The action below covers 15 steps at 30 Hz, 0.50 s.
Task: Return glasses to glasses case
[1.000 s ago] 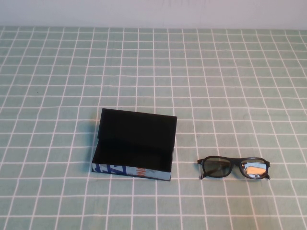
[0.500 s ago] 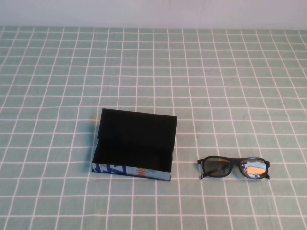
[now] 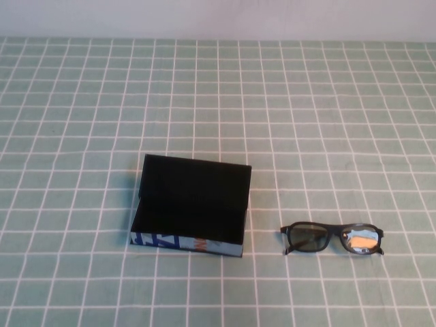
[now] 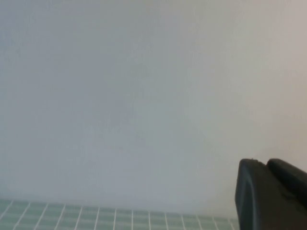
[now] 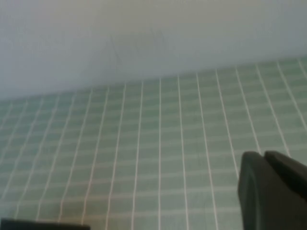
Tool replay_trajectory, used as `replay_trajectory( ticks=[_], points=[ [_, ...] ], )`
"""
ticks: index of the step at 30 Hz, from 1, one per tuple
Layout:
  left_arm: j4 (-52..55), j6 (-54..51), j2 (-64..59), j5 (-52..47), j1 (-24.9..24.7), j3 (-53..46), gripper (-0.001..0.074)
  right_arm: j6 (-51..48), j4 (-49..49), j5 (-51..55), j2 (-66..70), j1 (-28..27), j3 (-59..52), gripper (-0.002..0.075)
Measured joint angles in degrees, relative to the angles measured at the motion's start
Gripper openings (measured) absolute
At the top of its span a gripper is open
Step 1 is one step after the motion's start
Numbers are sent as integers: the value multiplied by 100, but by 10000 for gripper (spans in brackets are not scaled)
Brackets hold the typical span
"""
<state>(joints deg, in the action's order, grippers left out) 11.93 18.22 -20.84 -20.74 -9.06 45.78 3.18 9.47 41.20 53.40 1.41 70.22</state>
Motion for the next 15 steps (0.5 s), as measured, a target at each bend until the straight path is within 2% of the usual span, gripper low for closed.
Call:
replay_trajectory(
  ticks=[6, 8, 15],
  points=[
    [-21, 15, -290, -531, 0, -218, 2, -390, 366, 1090, 909, 0, 3, -13],
    [-32, 18, -344, -850, 0, -247, 2, -789, 556, 1440, 1181, 0, 13, -13],
    [-32, 18, -500, -1773, 0, -272, 1, -4102, 2139, 2315, 2095, 25, 15, -13]
  ],
)
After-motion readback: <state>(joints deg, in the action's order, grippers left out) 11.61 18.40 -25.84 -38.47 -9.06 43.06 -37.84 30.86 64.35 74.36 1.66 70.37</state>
